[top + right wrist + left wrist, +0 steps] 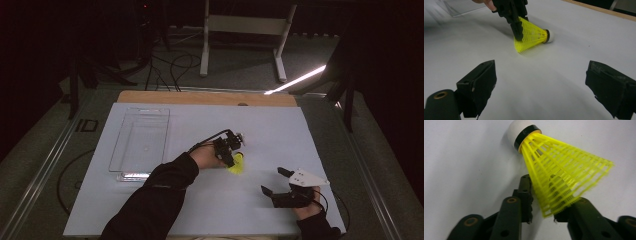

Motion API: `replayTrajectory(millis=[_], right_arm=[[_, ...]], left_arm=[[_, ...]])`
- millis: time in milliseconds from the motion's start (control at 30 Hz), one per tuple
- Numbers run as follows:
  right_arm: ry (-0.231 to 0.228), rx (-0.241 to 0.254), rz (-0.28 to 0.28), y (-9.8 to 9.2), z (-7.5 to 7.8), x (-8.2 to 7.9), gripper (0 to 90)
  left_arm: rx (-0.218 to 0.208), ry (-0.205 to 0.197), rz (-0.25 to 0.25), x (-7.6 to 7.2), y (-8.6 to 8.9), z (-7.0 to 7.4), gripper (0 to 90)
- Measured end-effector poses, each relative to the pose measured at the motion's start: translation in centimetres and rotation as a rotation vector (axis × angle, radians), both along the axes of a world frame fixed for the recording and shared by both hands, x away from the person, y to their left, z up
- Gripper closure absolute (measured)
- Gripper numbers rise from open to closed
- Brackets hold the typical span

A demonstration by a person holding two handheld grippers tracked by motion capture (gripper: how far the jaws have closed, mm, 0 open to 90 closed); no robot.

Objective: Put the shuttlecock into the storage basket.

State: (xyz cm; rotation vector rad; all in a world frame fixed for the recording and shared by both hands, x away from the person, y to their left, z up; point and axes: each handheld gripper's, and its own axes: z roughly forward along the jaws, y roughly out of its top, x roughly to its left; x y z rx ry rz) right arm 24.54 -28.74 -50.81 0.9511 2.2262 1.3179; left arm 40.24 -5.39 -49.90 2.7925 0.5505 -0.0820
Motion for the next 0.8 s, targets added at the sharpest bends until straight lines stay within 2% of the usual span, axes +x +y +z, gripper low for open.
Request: replayTrajectory(millis=[367, 767, 800], right_arm=[[0.006, -0.006, 0.001, 0.0, 0.0, 0.1, 9.8], [0.008, -0.008, -0.001, 0.0, 0.0, 0.1, 9.8], [0.008, -0.008, -0.002, 0.0, 0.0, 0.1, 9.8]], left_arm=[[-0.005, 0.004, 0.033, 0.1, -0.6, 0.1, 88.7], [-0.010, 0.003, 0.040, -0.1, -0.6, 1.0, 90.0], [-0.005, -0.007, 0.044, -0.1, -0.5, 1.2, 90.0]])
